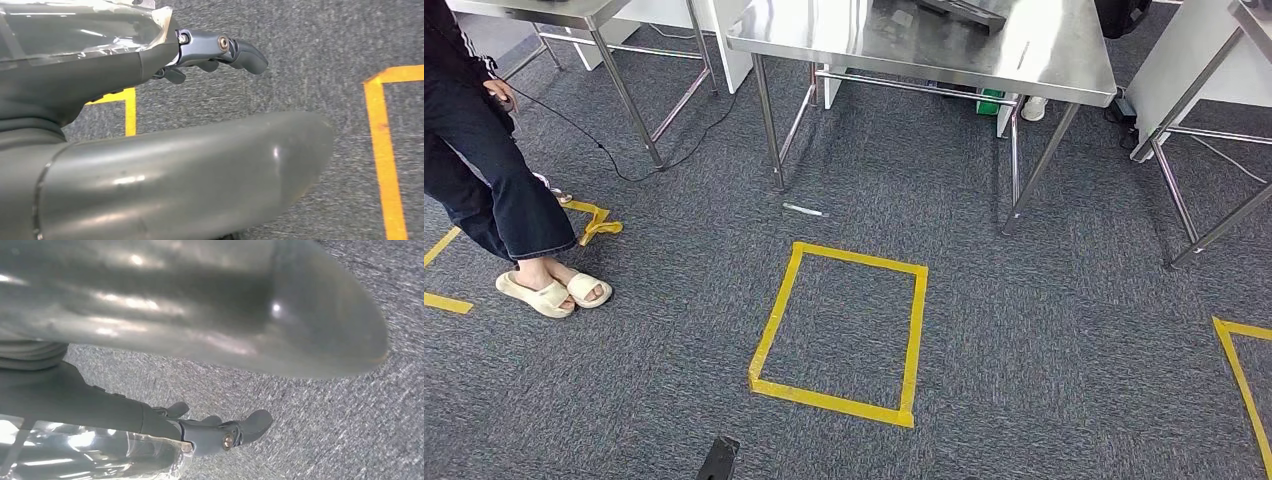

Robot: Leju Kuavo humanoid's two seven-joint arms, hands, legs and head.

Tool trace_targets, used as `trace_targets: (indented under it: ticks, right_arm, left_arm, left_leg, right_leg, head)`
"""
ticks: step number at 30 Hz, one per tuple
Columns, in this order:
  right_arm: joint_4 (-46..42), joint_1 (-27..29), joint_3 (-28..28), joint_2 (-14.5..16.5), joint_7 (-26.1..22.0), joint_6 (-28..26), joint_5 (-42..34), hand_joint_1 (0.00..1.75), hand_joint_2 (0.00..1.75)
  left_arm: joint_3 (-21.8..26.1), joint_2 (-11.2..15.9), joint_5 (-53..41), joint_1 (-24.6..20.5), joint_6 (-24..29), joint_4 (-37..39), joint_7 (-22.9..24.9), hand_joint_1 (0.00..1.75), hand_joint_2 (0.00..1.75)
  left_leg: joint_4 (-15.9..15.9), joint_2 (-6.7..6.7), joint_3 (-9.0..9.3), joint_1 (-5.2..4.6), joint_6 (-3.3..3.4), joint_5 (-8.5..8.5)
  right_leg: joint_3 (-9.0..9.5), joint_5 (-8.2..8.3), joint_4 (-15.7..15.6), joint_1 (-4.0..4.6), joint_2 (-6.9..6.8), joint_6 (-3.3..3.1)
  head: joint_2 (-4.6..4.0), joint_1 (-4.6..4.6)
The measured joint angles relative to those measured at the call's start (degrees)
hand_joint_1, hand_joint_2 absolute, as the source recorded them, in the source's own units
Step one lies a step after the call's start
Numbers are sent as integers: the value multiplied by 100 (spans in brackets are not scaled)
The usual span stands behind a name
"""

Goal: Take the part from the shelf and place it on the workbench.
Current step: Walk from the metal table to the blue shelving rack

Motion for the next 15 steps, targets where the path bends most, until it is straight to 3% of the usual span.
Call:
trace_targets:
  ticks: [1, 2, 4, 5, 7, 9, 10, 12, 13, 15]
  right_arm:
    - [0, 3, 7, -6, -1, -1, 2, 0, 0]
    - [0, 5, 10, -12, -2, -2, 4, 0, 0]
    - [0, 4, 15, -22, -8, -2, 11, 0, 0]
    - [0, 3, 19, -20, -11, -3, 16, 0, 0]
    - [0, 2, 28, -13, -15, -6, 35, 0, 0]
    - [0, 6, 40, -15, -16, -10, 56, 0, 0]
    - [0, 3, 45, -17, -17, -13, 62, 0, 0]
    - [0, -3, 50, -18, -22, -21, 76, 0, 0]
    - [0, 2, 51, -19, -25, -26, 80, 0, 0]
    - [0, 23, 53, -22, -32, -32, 85, 0, 0]
  left_arm:
    - [1, -1, -4, 7, 0, 0, 6, 0, 0]
    - [3, -1, -6, 12, 0, 0, 10, 0, 0]
    - [5, -3, -9, 16, 1, 0, 13, 0, 0]
    - [8, -2, -10, 15, 2, 0, 13, 0, 0]
    - [11, 2, -11, 14, 8, 0, 11, 0, 0]
    - [15, 5, -11, 24, 18, 0, 9, 0, 0]
    - [19, 6, -10, 32, 22, 1, 7, 0, 0]
    - [26, 6, -10, 42, 27, 1, 2, 0, 0]
    - [29, 5, -10, 43, 28, 1, -2, 0, 0]
    - [34, 4, -10, 53, 28, 0, -8, 0, 0]
  left_leg:
    - [3, -34, -23, 7, -20, 17]
    - [6, -73, -38, 19, -43, 34]
    - [20, -165, -60, 45, -106, 67]
    - [34, -211, -74, 44, -146, 80]
    - [42, -290, -103, 31, -231, 115]
    - [28, -342, -129, 50, -303, 155]
    - [64, -298, -159, 67, -326, 130]
    - [440, -117, -343, 92, -355, -138]
    - [808, -27, -504, 93, -366, -359]
    - [1582, 27, -821, 96, -393, -719]
  right_leg:
    - [-21, -17, 99, -20, 1, 43]
    - [82, 63, -59, -42, 5, 104]
    - [530, 348, -870, -110, 122, 241]
    - [721, 463, -1242, -125, 207, 255]
    - [877, 552, -1576, -121, 321, 180]
    - [874, 594, -1569, -94, 232, 47]
    - [877, 621, -1575, -96, 184, -7]
    - [858, 670, -1588, -106, 72, -116]
    - [849, 680, -1586, -92, 5, -149]
    - [822, 684, -1582, -69, -147, -172]
  head:
    - [0, -1]
    - [0, -1]
    - [0, 3]
    - [0, 10]
    - [0, 1]
    - [0, -20]
    - [0, -24]
    - [0, -42]
    - [0, -52]
    - [0, -60]
